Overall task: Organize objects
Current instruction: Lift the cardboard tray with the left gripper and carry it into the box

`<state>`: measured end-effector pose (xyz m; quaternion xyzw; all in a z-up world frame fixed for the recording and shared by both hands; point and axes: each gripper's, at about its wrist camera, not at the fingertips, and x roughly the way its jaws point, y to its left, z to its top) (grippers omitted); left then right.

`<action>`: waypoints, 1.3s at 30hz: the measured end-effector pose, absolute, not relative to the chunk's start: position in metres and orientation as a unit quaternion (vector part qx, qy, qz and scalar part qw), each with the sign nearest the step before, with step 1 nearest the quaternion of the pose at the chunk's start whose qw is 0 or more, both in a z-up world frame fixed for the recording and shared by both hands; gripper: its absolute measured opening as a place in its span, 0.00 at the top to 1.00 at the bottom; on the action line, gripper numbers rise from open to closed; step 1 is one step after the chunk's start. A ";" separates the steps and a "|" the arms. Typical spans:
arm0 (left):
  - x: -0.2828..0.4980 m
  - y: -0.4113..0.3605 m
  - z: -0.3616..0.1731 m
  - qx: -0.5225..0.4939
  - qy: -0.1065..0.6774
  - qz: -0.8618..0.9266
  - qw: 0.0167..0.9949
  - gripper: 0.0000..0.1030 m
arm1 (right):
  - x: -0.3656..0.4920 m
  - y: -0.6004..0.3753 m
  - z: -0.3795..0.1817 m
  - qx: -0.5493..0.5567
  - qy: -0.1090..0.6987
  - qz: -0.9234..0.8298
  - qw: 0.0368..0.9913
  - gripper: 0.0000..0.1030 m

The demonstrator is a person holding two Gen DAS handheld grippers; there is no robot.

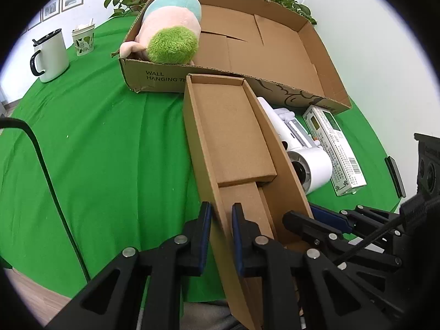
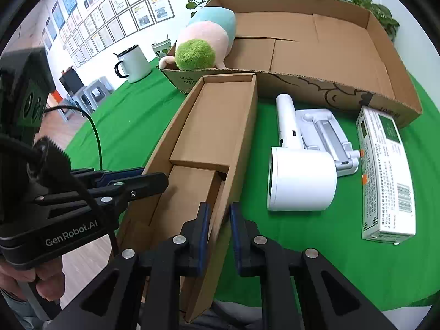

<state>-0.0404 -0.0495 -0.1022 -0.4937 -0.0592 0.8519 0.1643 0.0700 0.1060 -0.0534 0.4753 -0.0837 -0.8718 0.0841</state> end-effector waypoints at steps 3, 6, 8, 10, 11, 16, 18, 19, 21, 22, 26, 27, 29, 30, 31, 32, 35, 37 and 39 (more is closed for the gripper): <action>-0.036 -0.046 -0.098 -0.489 -0.052 0.856 0.161 0.86 | 0.072 0.110 -0.054 0.476 -0.098 -0.869 0.089 0.87; -0.031 -0.045 -0.088 -0.475 -0.046 0.865 0.156 0.87 | 0.075 0.113 -0.054 0.474 -0.114 -0.867 0.104 0.87; -0.027 -0.043 -0.076 -0.458 -0.036 0.875 0.155 0.87 | 0.079 0.112 -0.048 0.461 -0.115 -0.873 0.108 0.87; -0.022 -0.039 -0.059 -0.432 -0.016 0.888 0.156 0.87 | 0.085 0.111 -0.035 0.433 -0.108 -0.888 0.107 0.87; -0.019 -0.036 -0.048 -0.416 -0.009 0.896 0.157 0.87 | 0.088 0.113 -0.028 0.419 -0.106 -0.896 0.106 0.87; -0.018 -0.019 -0.005 -0.346 0.012 0.923 0.170 0.87 | 0.096 0.127 0.010 0.348 -0.111 -0.926 0.091 0.88; -0.023 -0.008 0.010 -0.319 0.021 0.931 0.176 0.87 | 0.093 0.133 0.024 0.326 -0.106 -0.936 0.077 0.88; -0.028 -0.004 0.017 -0.307 0.025 0.934 0.180 0.87 | 0.090 0.137 0.031 0.318 -0.107 -0.939 0.072 0.88; -0.038 0.001 0.028 -0.292 0.026 0.937 0.189 0.87 | 0.081 0.148 0.045 0.303 -0.111 -0.944 0.063 0.88; -0.044 0.004 0.033 -0.284 0.027 0.939 0.193 0.87 | 0.076 0.153 0.052 0.297 -0.110 -0.947 0.059 0.89; -0.065 0.013 0.051 -0.259 0.035 0.944 0.201 0.87 | 0.055 0.169 0.076 0.277 -0.105 -0.954 0.042 0.90; -0.070 0.013 0.054 -0.255 0.032 0.945 0.202 0.87 | 0.048 0.173 0.082 0.275 -0.106 -0.955 0.041 0.90; -0.084 0.013 0.063 -0.248 0.026 0.946 0.208 0.87 | 0.036 0.177 0.094 0.268 -0.101 -0.957 0.037 0.90; -0.090 0.012 0.066 -0.245 0.024 0.946 0.210 0.87 | 0.032 0.178 0.099 0.265 -0.099 -0.959 0.034 0.90; -0.095 0.012 0.069 -0.243 0.021 0.946 0.212 0.87 | 0.026 0.178 0.104 0.262 -0.094 -0.960 0.032 0.90; -0.103 0.011 0.072 -0.240 0.018 0.947 0.214 0.87 | 0.020 0.179 0.109 0.260 -0.092 -0.961 0.030 0.90; -0.118 0.008 0.073 -0.239 0.007 0.947 0.216 0.87 | 0.000 0.184 0.117 0.264 -0.090 -0.960 0.032 0.90; -0.128 0.007 0.070 -0.243 0.000 0.946 0.213 0.87 | -0.014 0.187 0.118 0.269 -0.090 -0.958 0.034 0.90; -0.141 0.005 0.065 -0.251 -0.005 0.945 0.209 0.87 | -0.032 0.188 0.117 0.276 -0.089 -0.956 0.035 0.90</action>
